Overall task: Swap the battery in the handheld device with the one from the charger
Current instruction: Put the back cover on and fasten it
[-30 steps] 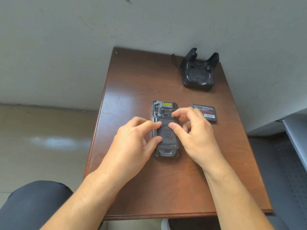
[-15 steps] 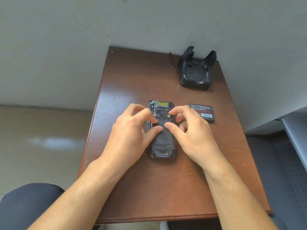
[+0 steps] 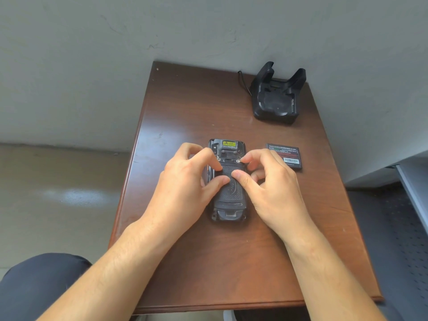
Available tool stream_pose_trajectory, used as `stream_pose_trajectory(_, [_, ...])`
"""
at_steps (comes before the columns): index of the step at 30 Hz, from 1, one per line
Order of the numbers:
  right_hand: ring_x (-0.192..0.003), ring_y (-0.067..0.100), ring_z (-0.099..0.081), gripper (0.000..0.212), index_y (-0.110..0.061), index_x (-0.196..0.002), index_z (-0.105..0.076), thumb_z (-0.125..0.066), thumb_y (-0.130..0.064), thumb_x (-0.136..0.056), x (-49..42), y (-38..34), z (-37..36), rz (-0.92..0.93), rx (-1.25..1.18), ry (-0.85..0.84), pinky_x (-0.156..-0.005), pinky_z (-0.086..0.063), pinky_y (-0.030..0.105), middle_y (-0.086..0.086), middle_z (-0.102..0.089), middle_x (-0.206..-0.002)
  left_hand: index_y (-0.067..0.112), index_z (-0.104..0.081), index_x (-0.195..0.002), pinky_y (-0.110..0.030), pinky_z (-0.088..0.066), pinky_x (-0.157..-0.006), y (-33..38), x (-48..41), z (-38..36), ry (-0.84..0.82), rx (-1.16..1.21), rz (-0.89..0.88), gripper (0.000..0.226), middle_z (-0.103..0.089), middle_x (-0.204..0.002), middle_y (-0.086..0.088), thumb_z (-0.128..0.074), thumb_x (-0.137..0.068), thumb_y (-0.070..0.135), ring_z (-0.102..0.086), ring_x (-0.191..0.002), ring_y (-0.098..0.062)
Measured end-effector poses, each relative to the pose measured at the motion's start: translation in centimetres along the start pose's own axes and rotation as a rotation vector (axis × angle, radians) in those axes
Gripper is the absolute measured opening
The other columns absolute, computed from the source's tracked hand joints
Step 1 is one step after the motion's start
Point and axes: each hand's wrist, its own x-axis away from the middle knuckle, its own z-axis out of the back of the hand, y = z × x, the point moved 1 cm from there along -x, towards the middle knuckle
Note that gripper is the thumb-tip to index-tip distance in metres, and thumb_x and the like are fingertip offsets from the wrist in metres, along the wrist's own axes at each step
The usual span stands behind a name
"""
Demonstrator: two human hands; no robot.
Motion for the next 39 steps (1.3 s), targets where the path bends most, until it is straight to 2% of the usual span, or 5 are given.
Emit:
stream_pose_trajectory(8, [-0.072,0.014,-0.064,0.021,-0.027,-0.102,-0.065,-0.079,-0.028,-0.087,0.1,0.0,-0.3,0.004,-0.014,0.025,-0.075,-0.051,0.022,-0.004,-0.064,-0.097,0.038,-0.061,-0.112,-0.033,-0.054,-0.081,0.2,-0.3,0.4,-0.032,0.01,0.023,0.039,-0.056,-0.109,0.009,-0.076,-0.077,0.044,-0.064,-0.054,-0.004])
stream_pose_trajectory(12, [-0.073,0.013,-0.064,0.022,-0.028,-0.103,-0.065,-0.079,-0.029,-0.087,0.1,0.2,-0.3,-0.006,-0.028,0.021,-0.075,-0.051,0.023,-0.003,-0.063,-0.096,0.034,-0.064,-0.108,-0.019,-0.049,-0.076,0.1,-0.5,0.6,-0.057,0.022,0.039,0.034,-0.058,-0.106,0.008,-0.077,-0.078,0.041,-0.064,-0.049,-0.007])
stream_pose_trajectory(19, [-0.072,0.012,-0.063,0.022,-0.028,-0.103,-0.065,-0.079,-0.03,-0.086,0.2,0.2,-0.3,-0.008,-0.03,0.033,-0.078,-0.052,0.025,-0.003,-0.064,-0.095,0.036,-0.059,-0.102,-0.025,-0.048,-0.077,0.0,-1.1,0.3,-0.05,-0.048,0.016,0.025,-0.056,-0.085,0.004,-0.064,-0.082,0.05,-0.068,-0.063,-0.009])
stream_pose_trajectory(27, [-0.074,0.011,-0.064,0.023,-0.028,-0.104,-0.066,-0.08,-0.03,-0.086,0.2,0.1,-0.3,-0.004,-0.029,0.037,-0.081,-0.053,0.031,-0.003,-0.064,-0.094,0.036,-0.056,-0.094,-0.013,-0.052,-0.059,0.1,-1.3,0.5,-0.059,0.008,0.021,0.024,-0.055,-0.103,0.006,-0.068,-0.078,0.048,-0.065,-0.06,0.004])
stream_pose_trajectory(39, [-0.074,0.012,-0.064,0.022,-0.027,-0.103,-0.066,-0.08,-0.028,-0.086,0.3,0.2,-0.5,-0.011,-0.033,0.054,-0.08,-0.054,0.032,-0.002,-0.064,-0.094,0.03,-0.058,-0.088,-0.039,-0.055,-0.07,0.0,-0.7,-0.4,0.057,0.035,0.086,0.025,-0.058,-0.095,0.009,-0.076,-0.078,0.043,-0.064,-0.059,-0.016])
